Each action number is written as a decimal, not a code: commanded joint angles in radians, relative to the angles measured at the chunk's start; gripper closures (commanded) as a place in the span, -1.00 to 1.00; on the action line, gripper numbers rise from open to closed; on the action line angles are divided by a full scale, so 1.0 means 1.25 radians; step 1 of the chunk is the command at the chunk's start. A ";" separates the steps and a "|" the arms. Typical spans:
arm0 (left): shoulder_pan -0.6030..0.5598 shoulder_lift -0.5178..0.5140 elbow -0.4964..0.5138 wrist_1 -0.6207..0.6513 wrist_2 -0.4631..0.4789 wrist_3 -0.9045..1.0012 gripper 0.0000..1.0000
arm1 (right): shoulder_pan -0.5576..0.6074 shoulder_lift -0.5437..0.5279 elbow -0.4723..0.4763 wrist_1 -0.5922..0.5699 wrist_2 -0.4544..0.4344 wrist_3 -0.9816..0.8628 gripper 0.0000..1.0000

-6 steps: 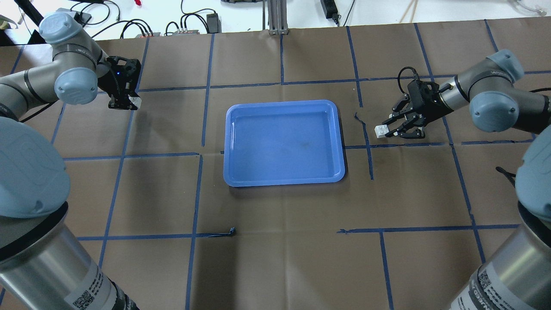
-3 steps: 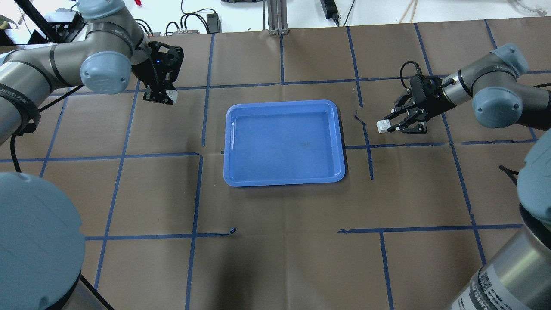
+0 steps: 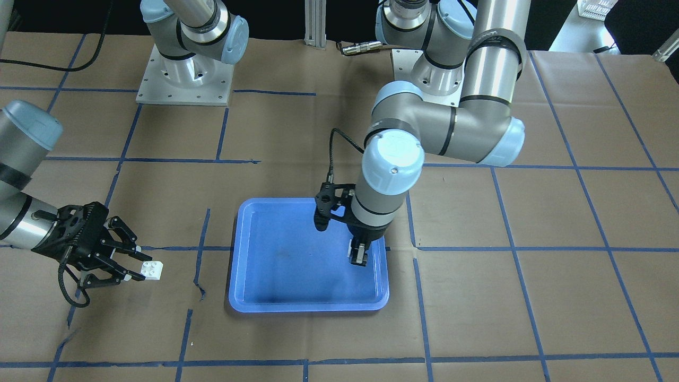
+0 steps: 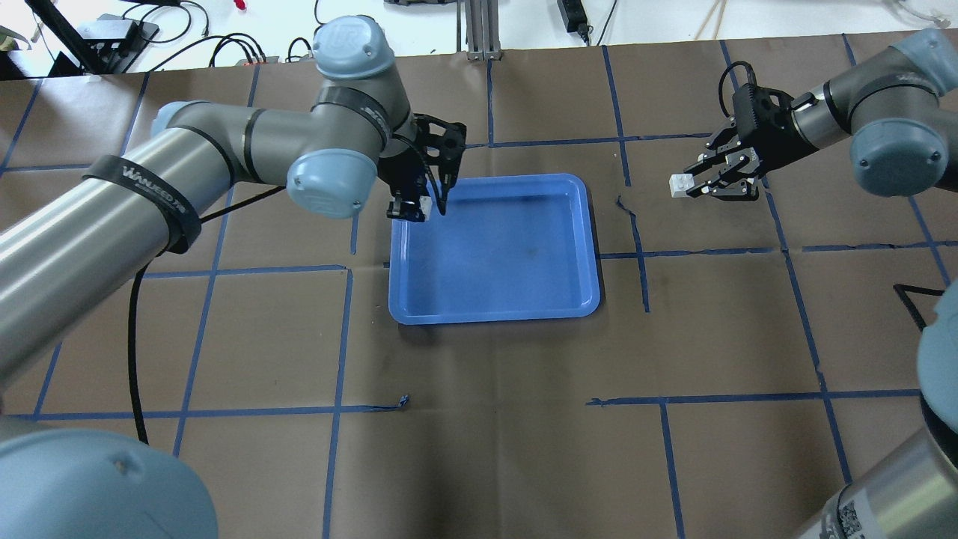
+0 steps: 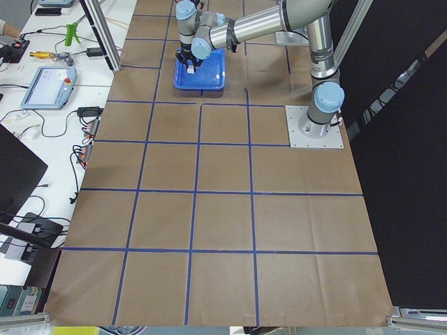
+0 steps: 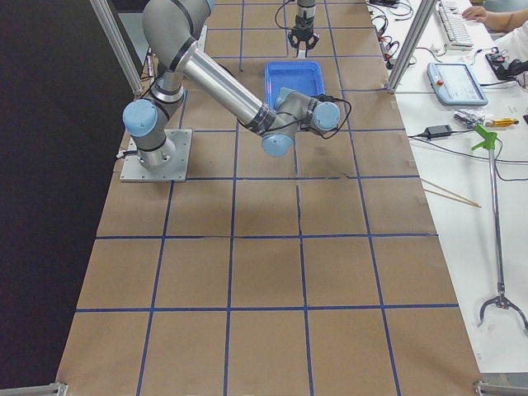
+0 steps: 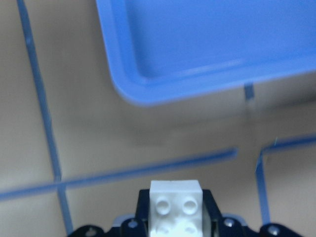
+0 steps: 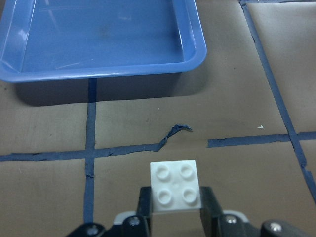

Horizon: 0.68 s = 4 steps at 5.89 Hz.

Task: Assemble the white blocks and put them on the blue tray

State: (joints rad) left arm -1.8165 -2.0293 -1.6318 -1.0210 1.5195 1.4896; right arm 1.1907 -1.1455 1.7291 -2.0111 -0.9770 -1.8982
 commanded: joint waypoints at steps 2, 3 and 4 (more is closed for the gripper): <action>-0.081 -0.037 -0.052 0.106 -0.002 -0.126 1.00 | 0.012 -0.010 0.013 -0.008 -0.001 0.037 0.48; -0.083 -0.064 -0.051 0.140 -0.001 -0.131 1.00 | 0.018 -0.010 0.013 -0.010 -0.001 0.033 0.48; -0.084 -0.075 -0.053 0.155 -0.001 -0.131 1.00 | 0.029 -0.010 0.013 -0.018 -0.001 0.031 0.48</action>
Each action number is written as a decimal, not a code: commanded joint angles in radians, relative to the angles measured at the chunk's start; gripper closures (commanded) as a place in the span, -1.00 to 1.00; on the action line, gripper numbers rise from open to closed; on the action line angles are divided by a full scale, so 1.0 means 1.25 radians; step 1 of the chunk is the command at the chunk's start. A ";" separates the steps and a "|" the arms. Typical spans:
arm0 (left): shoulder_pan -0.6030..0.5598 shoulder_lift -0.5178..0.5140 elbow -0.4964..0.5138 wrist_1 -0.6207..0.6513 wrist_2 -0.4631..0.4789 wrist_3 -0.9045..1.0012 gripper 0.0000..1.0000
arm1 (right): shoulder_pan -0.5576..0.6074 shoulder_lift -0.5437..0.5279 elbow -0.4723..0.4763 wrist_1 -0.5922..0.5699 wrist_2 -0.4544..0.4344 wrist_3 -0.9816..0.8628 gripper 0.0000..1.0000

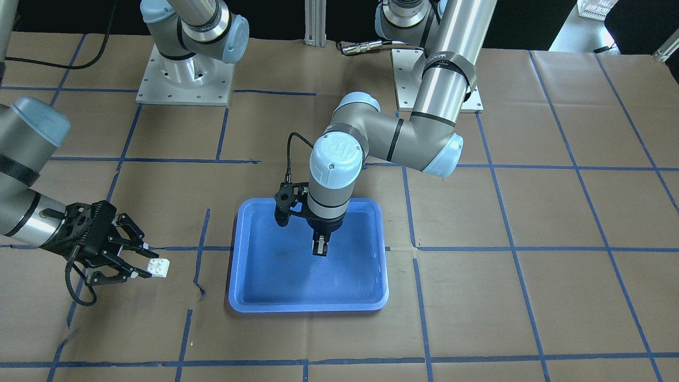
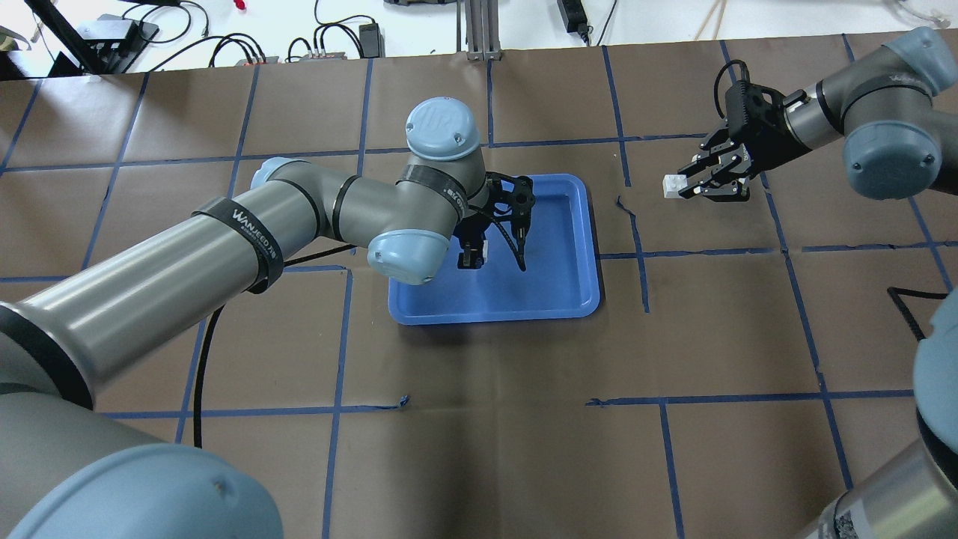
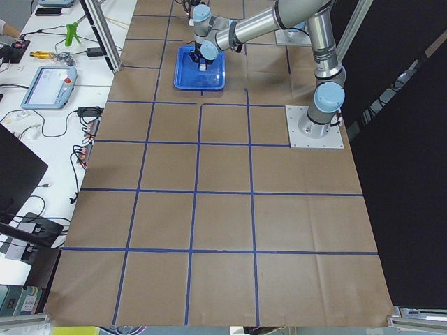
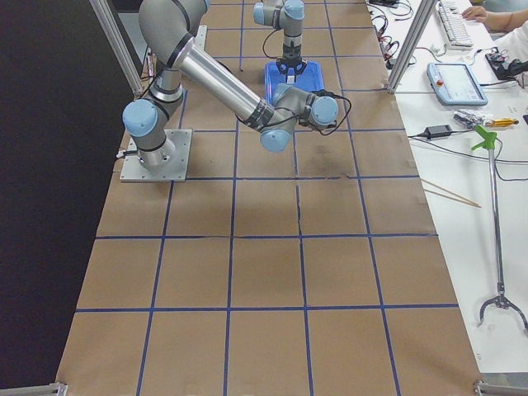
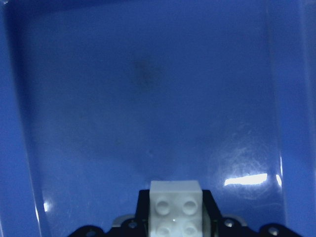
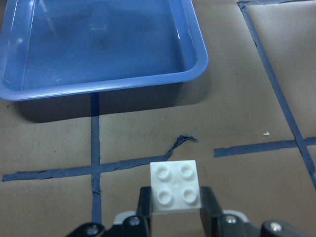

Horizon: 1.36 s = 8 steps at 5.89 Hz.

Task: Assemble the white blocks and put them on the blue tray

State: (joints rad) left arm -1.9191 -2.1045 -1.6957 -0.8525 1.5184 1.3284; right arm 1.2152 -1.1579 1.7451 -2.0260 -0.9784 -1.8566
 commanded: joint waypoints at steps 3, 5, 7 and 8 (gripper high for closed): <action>-0.005 -0.025 -0.003 0.012 -0.001 -0.097 0.97 | 0.016 0.000 0.011 -0.014 0.006 -0.025 0.48; -0.005 -0.023 -0.002 0.008 -0.001 -0.094 -0.96 | 0.035 0.000 0.036 -0.060 0.022 -0.022 0.48; -0.002 0.008 0.008 -0.038 0.003 -0.090 -0.97 | 0.038 0.000 0.037 -0.060 0.021 -0.019 0.47; 0.002 0.052 0.019 -0.121 0.004 -0.087 -0.97 | 0.049 0.000 0.038 -0.060 0.023 -0.016 0.47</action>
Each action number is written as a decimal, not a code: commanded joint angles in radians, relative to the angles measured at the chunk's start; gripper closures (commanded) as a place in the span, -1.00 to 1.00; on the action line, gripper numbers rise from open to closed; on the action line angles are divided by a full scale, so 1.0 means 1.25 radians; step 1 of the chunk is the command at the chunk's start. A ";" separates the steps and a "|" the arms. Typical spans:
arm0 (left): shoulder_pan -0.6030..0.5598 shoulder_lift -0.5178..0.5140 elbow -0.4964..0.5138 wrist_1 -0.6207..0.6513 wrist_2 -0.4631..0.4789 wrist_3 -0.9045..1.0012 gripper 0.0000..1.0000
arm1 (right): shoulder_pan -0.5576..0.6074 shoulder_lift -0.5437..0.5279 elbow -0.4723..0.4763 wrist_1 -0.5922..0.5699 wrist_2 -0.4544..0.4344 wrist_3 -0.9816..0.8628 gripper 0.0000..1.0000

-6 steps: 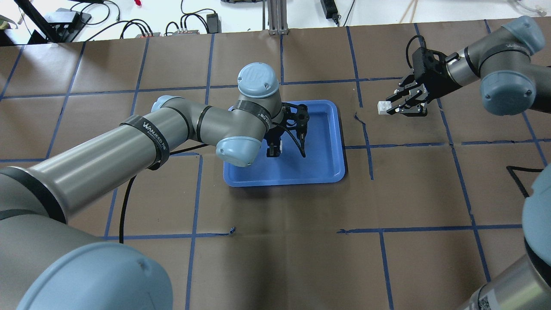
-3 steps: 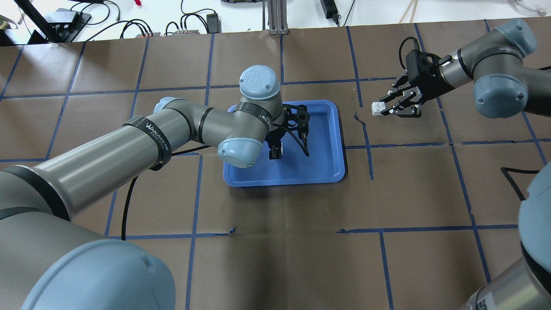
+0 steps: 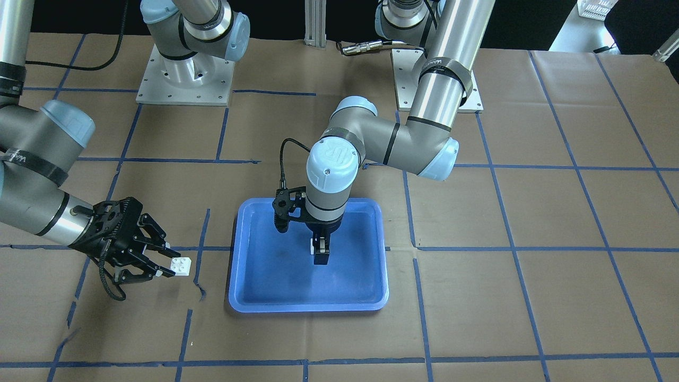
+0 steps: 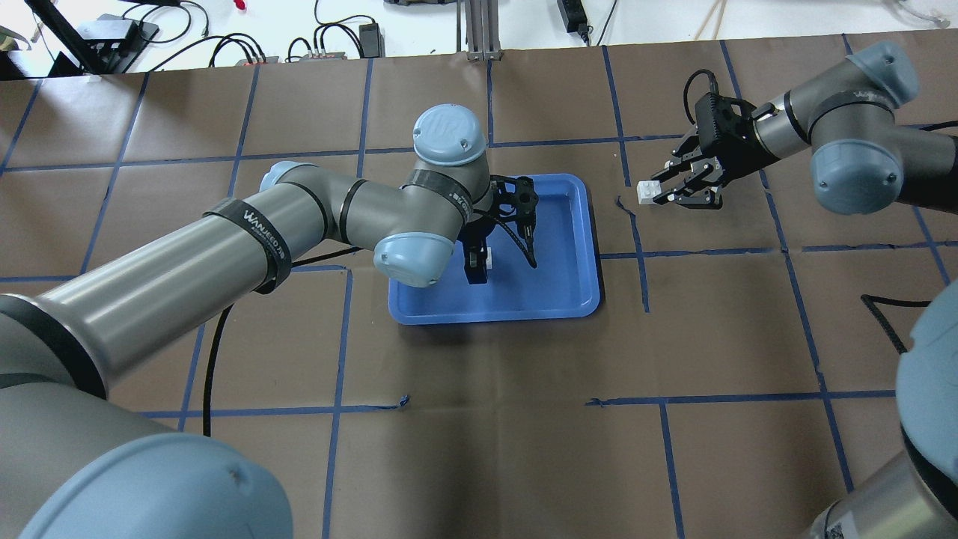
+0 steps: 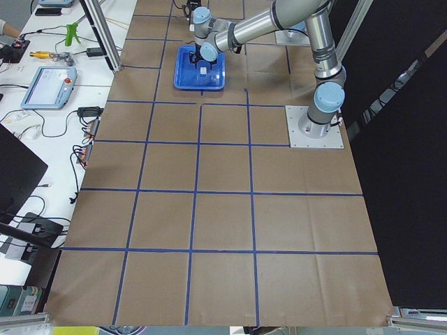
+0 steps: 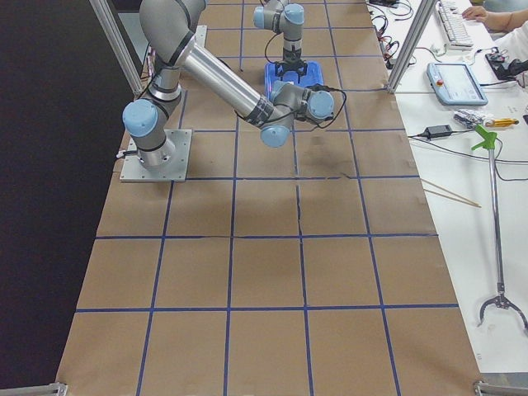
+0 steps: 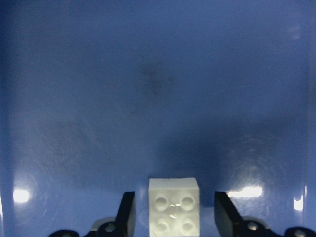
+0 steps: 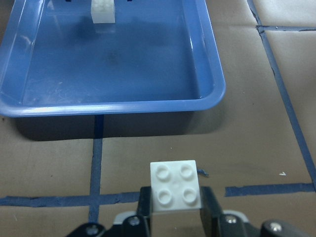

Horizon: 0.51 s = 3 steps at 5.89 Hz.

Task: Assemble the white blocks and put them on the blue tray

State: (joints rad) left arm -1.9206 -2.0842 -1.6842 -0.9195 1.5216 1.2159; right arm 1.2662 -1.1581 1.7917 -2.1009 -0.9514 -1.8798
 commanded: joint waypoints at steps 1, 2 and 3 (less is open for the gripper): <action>0.018 0.106 0.013 -0.163 0.001 -0.003 -0.97 | 0.024 0.000 0.002 0.001 0.001 0.008 0.47; 0.042 0.207 0.023 -0.288 0.001 -0.008 -0.97 | 0.046 -0.005 0.029 -0.003 0.003 0.016 0.47; 0.070 0.296 0.051 -0.428 0.000 -0.009 -0.97 | 0.075 -0.012 0.057 -0.060 0.003 0.054 0.47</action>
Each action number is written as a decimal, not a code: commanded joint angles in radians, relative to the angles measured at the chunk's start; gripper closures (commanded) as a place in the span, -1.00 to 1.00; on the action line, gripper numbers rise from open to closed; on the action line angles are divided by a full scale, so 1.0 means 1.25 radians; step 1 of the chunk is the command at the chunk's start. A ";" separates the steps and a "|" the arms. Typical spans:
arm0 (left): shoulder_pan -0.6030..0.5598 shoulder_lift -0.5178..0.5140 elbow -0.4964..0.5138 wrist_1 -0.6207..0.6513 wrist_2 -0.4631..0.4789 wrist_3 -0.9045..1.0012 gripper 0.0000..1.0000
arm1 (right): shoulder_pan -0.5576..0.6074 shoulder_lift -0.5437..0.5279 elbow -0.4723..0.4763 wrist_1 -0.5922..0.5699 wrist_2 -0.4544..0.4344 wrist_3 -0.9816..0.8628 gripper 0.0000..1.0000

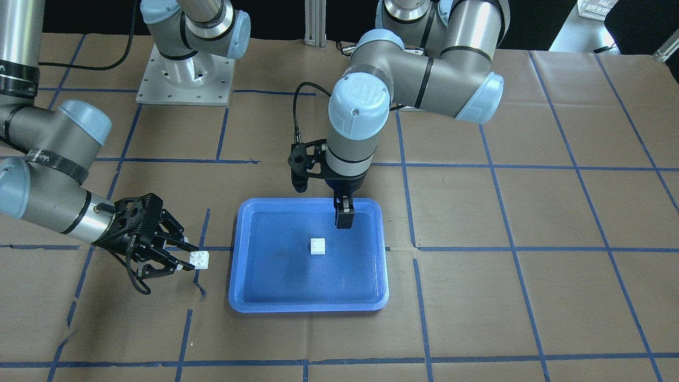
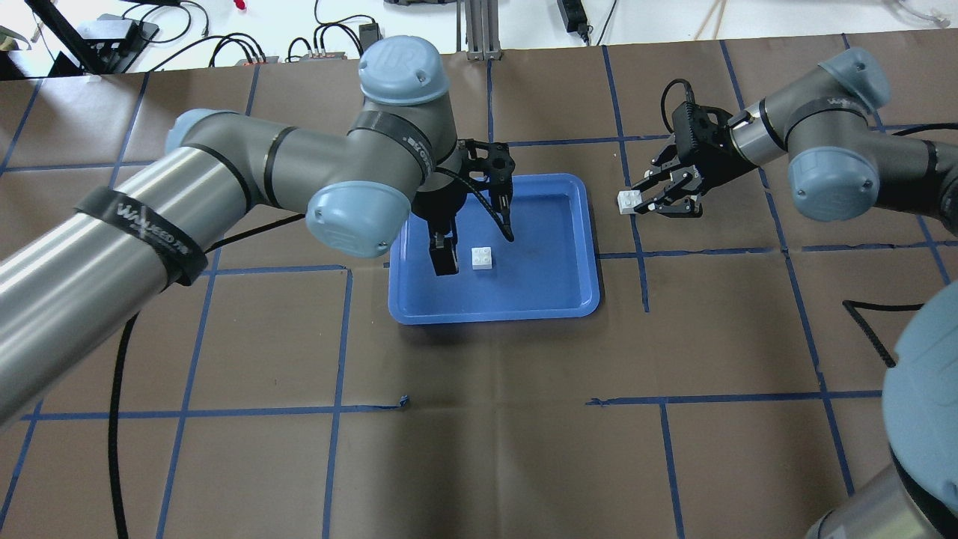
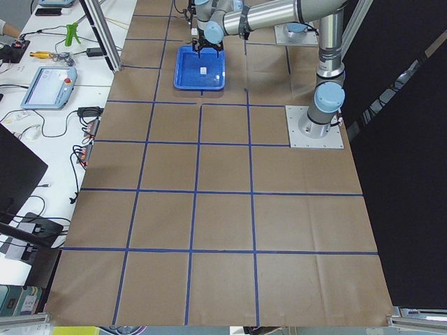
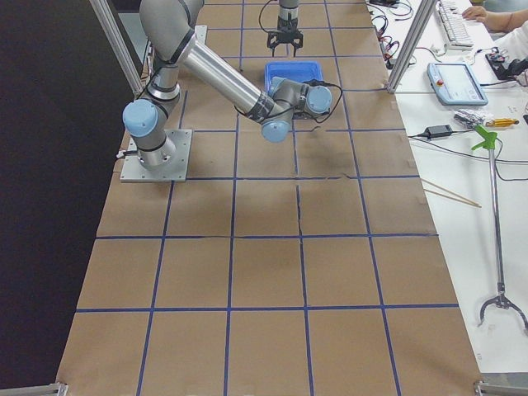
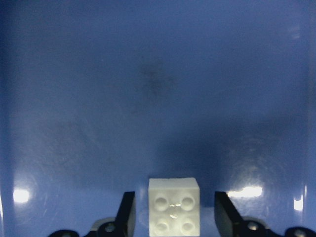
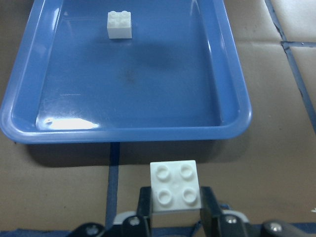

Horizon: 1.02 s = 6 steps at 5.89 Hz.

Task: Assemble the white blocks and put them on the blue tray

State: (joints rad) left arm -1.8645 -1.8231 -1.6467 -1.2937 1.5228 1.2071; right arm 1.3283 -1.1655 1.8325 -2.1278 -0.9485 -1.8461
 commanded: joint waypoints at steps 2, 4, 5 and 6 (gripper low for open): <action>0.029 0.172 0.108 -0.336 0.007 -0.066 -0.97 | 0.130 -0.003 0.043 -0.195 -0.001 0.247 0.47; 0.052 0.181 0.104 -0.276 0.010 -0.323 -0.98 | 0.191 0.001 0.081 -0.327 -0.003 0.384 0.47; 0.120 0.186 0.095 -0.253 0.009 -0.521 -0.98 | 0.211 0.003 0.103 -0.362 -0.002 0.385 0.47; 0.166 0.187 0.100 -0.217 0.011 -0.648 -0.98 | 0.211 0.003 0.104 -0.362 -0.002 0.385 0.47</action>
State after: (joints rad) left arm -1.7177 -1.5920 -1.5232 -1.6060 1.5351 0.5742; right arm 1.5837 -1.1621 1.9533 -2.5646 -0.9514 -1.3701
